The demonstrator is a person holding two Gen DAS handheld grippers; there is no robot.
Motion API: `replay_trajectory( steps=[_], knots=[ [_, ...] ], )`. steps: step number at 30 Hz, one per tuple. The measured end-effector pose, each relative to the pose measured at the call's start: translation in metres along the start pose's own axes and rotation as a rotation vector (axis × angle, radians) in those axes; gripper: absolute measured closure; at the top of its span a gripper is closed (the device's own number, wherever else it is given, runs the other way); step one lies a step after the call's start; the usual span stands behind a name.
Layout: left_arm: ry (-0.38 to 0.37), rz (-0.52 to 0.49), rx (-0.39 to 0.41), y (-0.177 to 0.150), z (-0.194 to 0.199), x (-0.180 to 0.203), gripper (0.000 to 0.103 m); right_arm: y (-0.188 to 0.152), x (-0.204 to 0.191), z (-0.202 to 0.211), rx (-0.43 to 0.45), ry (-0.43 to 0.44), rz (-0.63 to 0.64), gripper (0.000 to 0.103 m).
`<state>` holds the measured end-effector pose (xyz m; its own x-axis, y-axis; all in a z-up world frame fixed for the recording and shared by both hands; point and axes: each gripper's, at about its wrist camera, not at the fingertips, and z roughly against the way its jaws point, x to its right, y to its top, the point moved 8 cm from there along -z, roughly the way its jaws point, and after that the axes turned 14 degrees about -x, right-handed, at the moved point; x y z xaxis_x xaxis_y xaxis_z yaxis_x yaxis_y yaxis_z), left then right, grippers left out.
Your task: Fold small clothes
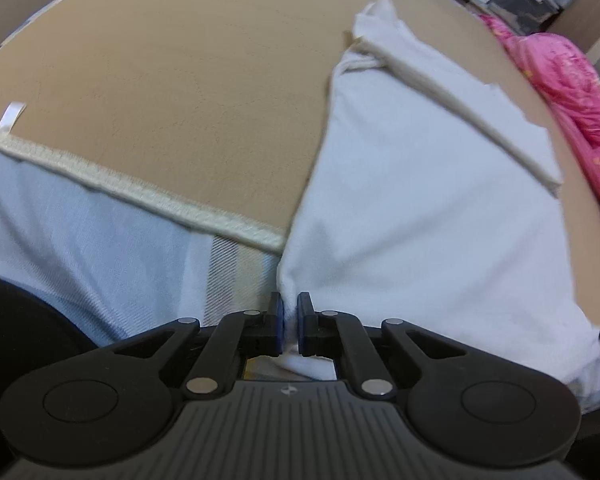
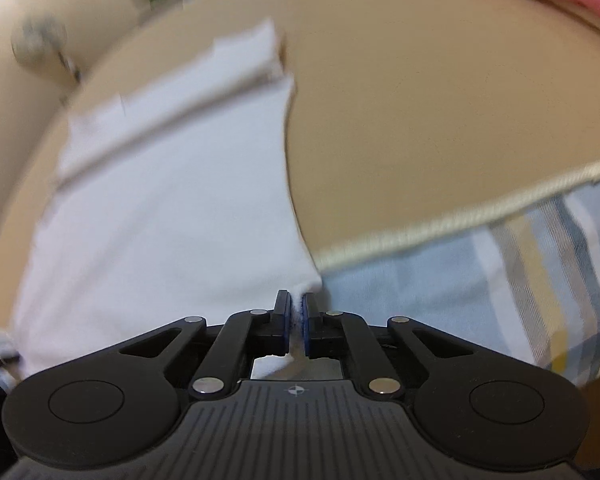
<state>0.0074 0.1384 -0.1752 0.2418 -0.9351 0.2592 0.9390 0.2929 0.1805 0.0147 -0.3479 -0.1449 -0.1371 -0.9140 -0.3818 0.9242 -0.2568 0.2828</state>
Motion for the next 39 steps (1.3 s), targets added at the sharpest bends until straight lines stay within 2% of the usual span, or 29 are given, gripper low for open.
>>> replay_trajectory(
  steps=[5,10,14,18,21,23,25,28,31,33,34,35,36,37,38,39],
  knots=[
    [-0.065,-0.073,0.11,0.003,0.054,0.009,0.097,0.012,-0.006,0.061,0.155,0.159,-0.053,0.098],
    [-0.143,-0.142,0.207,-0.01,0.114,0.015,0.098,-0.003,-0.007,0.105,0.216,0.254,-0.062,0.099],
    [-0.203,-0.202,0.247,-0.036,0.175,0.013,0.098,-0.026,-0.01,0.155,0.251,0.332,-0.038,0.099],
    [-0.302,-0.221,0.277,-0.058,0.241,0.0,0.098,-0.043,-0.014,0.213,0.286,0.415,0.06,0.099],
    [-0.352,-0.202,0.278,-0.051,0.255,-0.003,0.098,-0.045,-0.009,0.233,0.312,0.449,0.102,0.099],
    [-0.34,-0.201,0.276,-0.03,0.24,0.002,0.098,-0.034,-0.005,0.225,0.311,0.453,0.091,0.099],
    [-0.317,-0.196,0.26,0.004,0.217,0.01,0.098,-0.006,-0.001,0.198,0.286,0.439,0.059,0.099],
    [-0.277,-0.165,0.209,0.082,0.16,0.026,0.098,0.05,0.005,0.143,0.228,0.43,0.0,0.099],
    [-0.266,-0.123,0.169,0.172,0.094,0.041,0.093,0.118,0.016,0.068,0.169,0.327,-0.118,0.098],
    [-0.158,-0.108,0.193,0.21,0.067,0.037,0.088,0.154,0.029,0.026,0.171,0.215,-0.199,0.097],
    [-0.108,-0.107,0.217,0.222,0.057,0.033,0.085,0.164,0.035,0.012,0.175,0.143,-0.215,0.092],
    [-0.1,-0.099,0.237,0.226,0.049,0.029,0.084,0.17,0.04,-0.003,0.167,0.09,-0.224,0.088],
    [-0.118,-0.084,0.231,0.224,0.038,0.022,0.079,0.169,0.044,-0.014,0.164,0.081,-0.224,0.087],
    [-0.114,-0.061,0.177,0.22,0.026,0.015,0.079,0.164,0.046,-0.026,0.156,0.09,-0.226,0.087],
    [-0.095,-0.033,0.124,0.216,0.016,0.009,0.078,0.155,0.049,-0.041,0.084,0.09,-0.238,0.086],
    [-0.087,-0.023,0.113,0.215,0.012,0.006,0.078,0.152,0.047,-0.05,0.015,0.08,-0.243,0.086]
  ],
)
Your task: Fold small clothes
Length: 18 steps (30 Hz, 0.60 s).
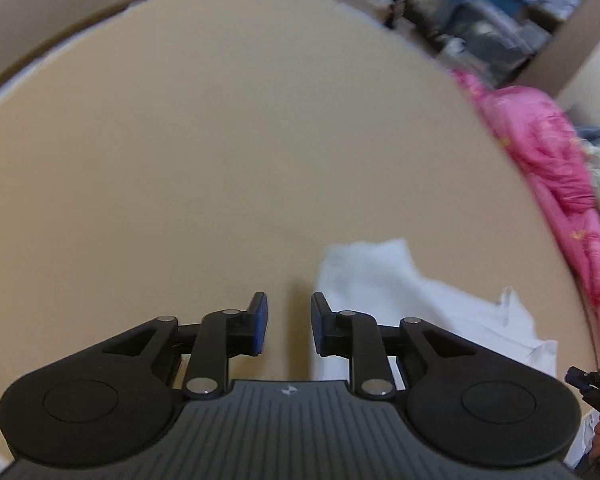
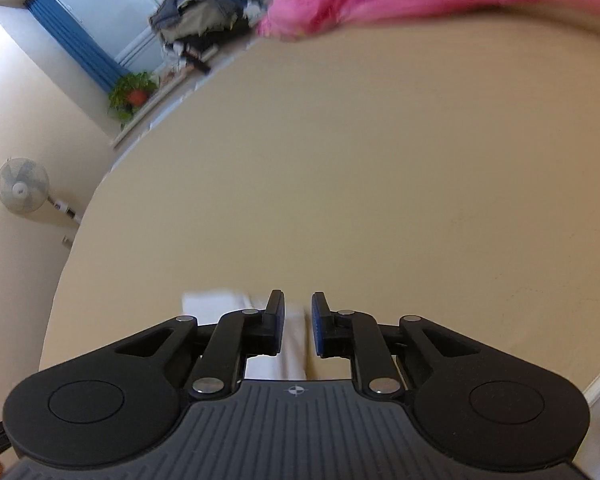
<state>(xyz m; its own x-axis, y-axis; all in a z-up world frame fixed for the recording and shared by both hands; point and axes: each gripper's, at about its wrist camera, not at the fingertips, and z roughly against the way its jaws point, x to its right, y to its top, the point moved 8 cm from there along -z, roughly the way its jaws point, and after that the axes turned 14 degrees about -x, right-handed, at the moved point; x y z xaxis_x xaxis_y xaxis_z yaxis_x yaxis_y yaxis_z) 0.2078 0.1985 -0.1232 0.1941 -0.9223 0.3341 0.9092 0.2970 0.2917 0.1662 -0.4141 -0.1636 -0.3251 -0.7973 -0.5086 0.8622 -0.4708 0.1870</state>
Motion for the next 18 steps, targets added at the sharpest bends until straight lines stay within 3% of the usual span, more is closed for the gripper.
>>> replay_trajectory(
  steps=[2,3,4,8,11,12,13,14,16,18],
  knots=[
    [0.0,-0.047,0.034,0.006,0.001,0.005,0.07,0.002,-0.017,0.004,0.047,0.028,0.096,0.081],
    [0.009,-0.064,0.046,0.01,0.001,0.006,0.058,0.004,-0.024,0.002,0.058,0.013,0.163,0.077],
    [0.008,-0.071,0.045,0.014,-0.002,0.009,0.054,0.004,-0.028,-0.002,0.053,-0.003,0.197,0.071],
    [-0.026,-0.081,-0.009,0.02,-0.028,0.024,0.054,0.01,-0.032,-0.03,-0.023,-0.006,0.2,0.068],
    [0.016,-0.148,-0.018,0.016,-0.045,0.045,0.055,0.011,-0.045,-0.039,-0.011,-0.047,0.246,0.068],
    [0.04,-0.163,-0.015,0.015,-0.048,0.047,0.068,0.009,-0.05,-0.041,-0.015,-0.045,0.259,0.069],
    [0.052,-0.172,-0.001,0.016,-0.049,0.049,0.102,0.009,-0.053,-0.043,-0.017,-0.043,0.274,0.087],
    [0.049,-0.173,0.029,0.02,-0.045,0.051,0.1,0.009,-0.059,-0.042,-0.002,-0.048,0.302,0.099],
    [-0.013,-0.184,0.198,0.03,-0.013,0.058,0.101,0.016,-0.067,-0.025,0.094,-0.05,0.318,0.099],
    [-0.015,-0.216,0.356,0.035,0.012,0.066,0.101,0.027,-0.078,0.0,0.234,0.04,0.277,0.1]
  ],
)
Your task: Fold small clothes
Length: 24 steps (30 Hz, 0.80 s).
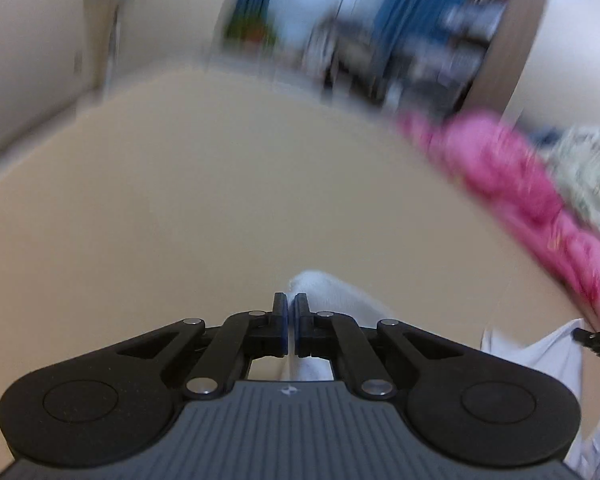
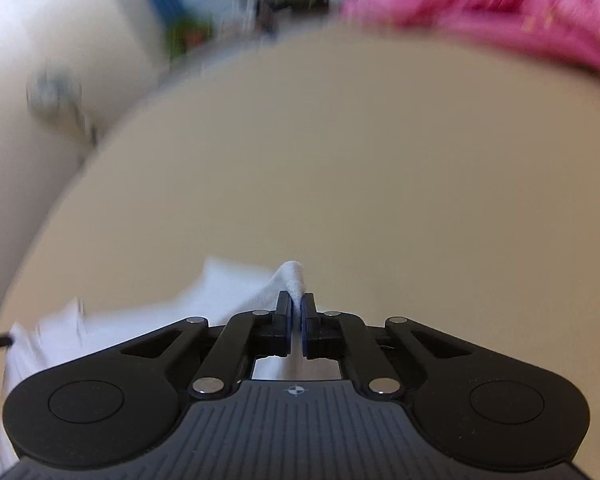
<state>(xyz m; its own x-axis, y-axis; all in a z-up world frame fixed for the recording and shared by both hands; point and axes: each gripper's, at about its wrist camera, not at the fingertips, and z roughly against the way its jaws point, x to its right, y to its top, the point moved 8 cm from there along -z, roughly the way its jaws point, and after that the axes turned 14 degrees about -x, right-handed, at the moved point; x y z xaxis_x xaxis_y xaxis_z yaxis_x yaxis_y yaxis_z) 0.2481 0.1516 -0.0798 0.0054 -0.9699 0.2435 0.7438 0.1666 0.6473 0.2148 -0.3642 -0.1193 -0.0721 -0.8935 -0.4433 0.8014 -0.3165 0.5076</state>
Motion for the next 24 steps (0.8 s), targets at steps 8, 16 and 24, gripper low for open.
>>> replay_trajectory(
  steps=[8,16,24],
  knots=[
    [0.171,0.007,-0.115,-0.006,-0.063,-0.016,0.1,0.006,0.002,-0.048,-0.054,-0.138,0.004,0.099],
    [0.197,0.097,-0.234,-0.015,-0.074,-0.042,0.095,-0.003,0.018,-0.077,-0.13,-0.29,-0.052,0.087],
    [0.099,0.034,-0.299,-0.034,0.007,-0.028,0.091,-0.033,-0.002,-0.014,-0.221,-0.147,-0.101,0.084]
  ],
)
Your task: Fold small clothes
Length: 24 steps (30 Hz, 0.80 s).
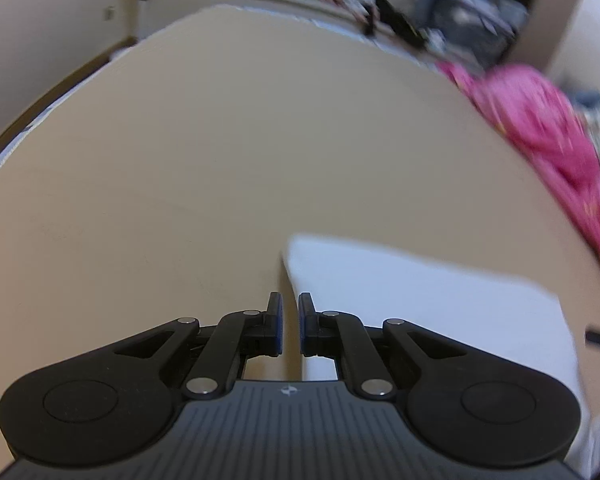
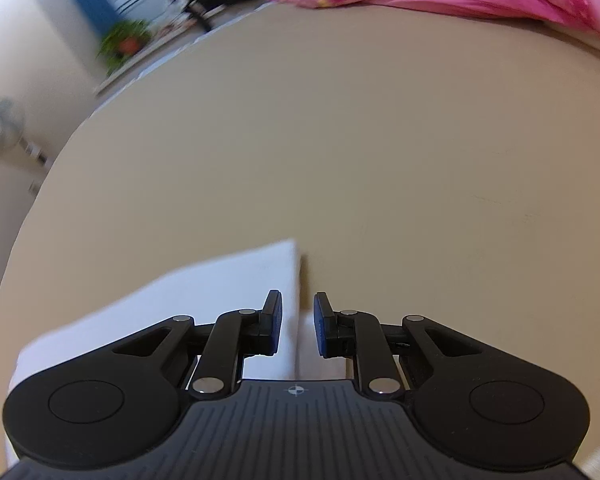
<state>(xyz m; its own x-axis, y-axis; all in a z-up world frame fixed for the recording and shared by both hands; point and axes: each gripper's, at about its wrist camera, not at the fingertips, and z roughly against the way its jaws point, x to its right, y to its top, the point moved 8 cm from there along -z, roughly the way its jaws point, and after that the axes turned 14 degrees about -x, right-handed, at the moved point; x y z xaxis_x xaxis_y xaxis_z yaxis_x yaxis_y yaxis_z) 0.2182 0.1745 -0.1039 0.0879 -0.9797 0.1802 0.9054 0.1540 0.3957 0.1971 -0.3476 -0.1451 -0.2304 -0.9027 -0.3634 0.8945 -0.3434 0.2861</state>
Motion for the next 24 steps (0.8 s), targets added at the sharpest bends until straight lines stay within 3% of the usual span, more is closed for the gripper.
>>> replay_trajectory(
  steps=[3,5,8,11,13,15,16,17,21,24],
  knots=[
    [-0.019,-0.043,-0.052,-0.036,0.019,0.005,0.062,-0.032,-0.013,0.024,-0.059,0.003,0.073,0.077],
    [-0.042,-0.035,-0.078,-0.057,0.023,0.002,0.06,-0.055,-0.012,0.033,-0.078,-0.04,0.086,0.068],
    [-0.021,-0.026,-0.143,-0.096,0.007,-0.008,0.06,-0.079,0.008,0.03,-0.099,-0.056,0.052,0.068],
    [-0.023,0.011,-0.221,-0.119,-0.006,-0.022,0.073,-0.105,0.026,0.023,-0.162,-0.071,0.005,0.068],
    [-0.039,-0.02,-0.241,-0.126,-0.007,-0.021,0.091,-0.112,0.026,0.026,-0.155,-0.058,0.052,0.068],
    [-0.023,-0.06,-0.24,-0.131,-0.006,-0.022,0.095,-0.121,0.026,0.022,-0.182,-0.063,0.088,0.071],
    [-0.02,-0.074,-0.237,-0.132,-0.005,-0.02,0.097,-0.125,0.028,0.02,-0.195,-0.058,0.087,0.091],
    [-0.016,-0.085,-0.223,-0.132,-0.002,-0.018,0.097,-0.128,0.03,0.02,-0.197,-0.048,0.083,0.1],
    [-0.033,-0.052,-0.175,-0.134,0.013,-0.02,0.098,-0.121,0.033,0.05,-0.076,0.028,0.016,0.1],
    [0.039,-0.07,-0.259,-0.145,-0.007,-0.018,0.098,-0.125,0.042,0.046,-0.109,0.004,0.001,0.1]
  ],
)
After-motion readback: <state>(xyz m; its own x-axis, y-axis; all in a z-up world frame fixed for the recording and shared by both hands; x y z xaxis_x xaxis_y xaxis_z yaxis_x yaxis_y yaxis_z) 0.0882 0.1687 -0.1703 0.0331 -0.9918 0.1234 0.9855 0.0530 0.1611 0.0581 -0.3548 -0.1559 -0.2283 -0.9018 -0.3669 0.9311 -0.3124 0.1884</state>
